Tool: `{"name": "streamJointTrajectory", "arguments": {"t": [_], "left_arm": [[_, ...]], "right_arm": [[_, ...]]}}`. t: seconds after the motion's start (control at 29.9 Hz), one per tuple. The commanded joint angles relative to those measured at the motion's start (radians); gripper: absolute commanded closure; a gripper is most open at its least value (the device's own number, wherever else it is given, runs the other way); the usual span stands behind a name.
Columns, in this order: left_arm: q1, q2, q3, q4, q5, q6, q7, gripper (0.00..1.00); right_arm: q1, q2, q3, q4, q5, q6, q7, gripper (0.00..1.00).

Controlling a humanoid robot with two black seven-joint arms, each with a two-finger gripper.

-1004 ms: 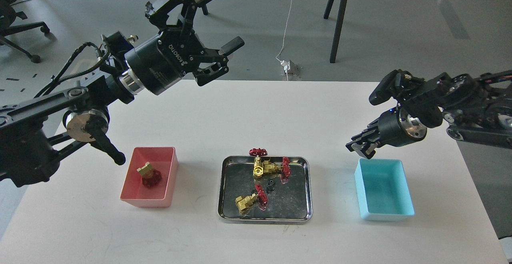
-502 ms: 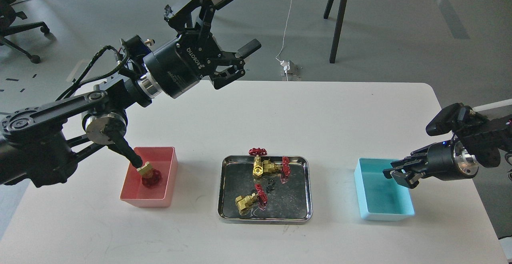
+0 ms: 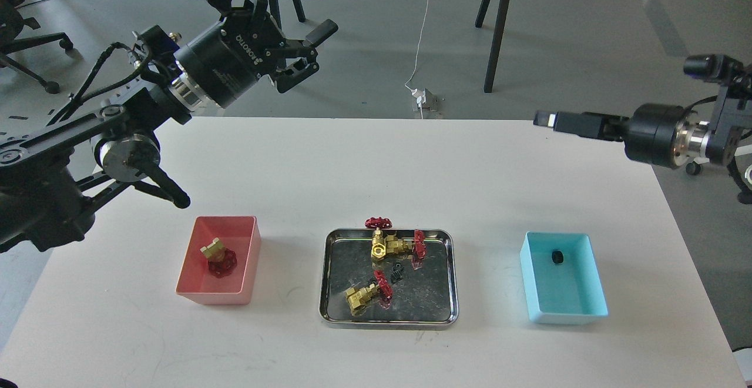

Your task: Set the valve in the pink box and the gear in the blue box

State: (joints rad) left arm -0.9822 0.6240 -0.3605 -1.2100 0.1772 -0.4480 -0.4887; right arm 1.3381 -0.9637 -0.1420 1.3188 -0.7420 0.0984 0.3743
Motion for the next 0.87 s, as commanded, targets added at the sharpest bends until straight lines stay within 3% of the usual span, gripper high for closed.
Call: {"name": "streamJointTrajectory", "arguments": {"t": [0.0,0.1,0.17,0.2,0.27,0.33,0.57,0.84], "left_arm": [[-0.068,-0.007,-0.035,0.088,-0.012,-0.041,0.000,0.01],[-0.110,-0.047,-0.070,0.180,-0.015,-0.041,0.000,0.01],[-0.108,-0.078,-0.119,0.272,-0.021,-0.041,0.000,0.01],[-0.102,-0.098,-0.149,0.329,-0.033,-0.041,0.000,0.01],[-0.086,-0.138,-0.181,0.410,-0.067,-0.041,0.000,0.01],[-0.043,-0.167,-0.196,0.454,-0.114,-0.041,0.000,0.01],[0.100,-0.236,-0.210,0.471,-0.142,-0.041,0.000,0.00],[0.112,-0.293,-0.195,0.474,-0.127,-0.041,0.000,0.00]], "right_arm": [[-0.005,0.008,0.217,-0.116,0.368,0.047,0.000,0.00],[-0.004,0.020,0.320,-0.193,0.554,0.205,0.001,0.00],[-0.020,0.016,0.328,-0.205,0.647,0.369,0.009,0.00],[-0.042,0.016,0.329,-0.208,0.677,0.390,0.012,0.00],[-0.092,0.017,0.341,-0.214,0.725,0.390,0.037,0.00],[-0.137,0.026,0.340,-0.217,0.772,0.390,0.111,0.00],[-0.272,0.227,0.360,-0.328,0.819,0.390,0.114,0.00],[-0.405,0.410,0.537,-0.458,0.819,0.390,0.114,0.00]]}}
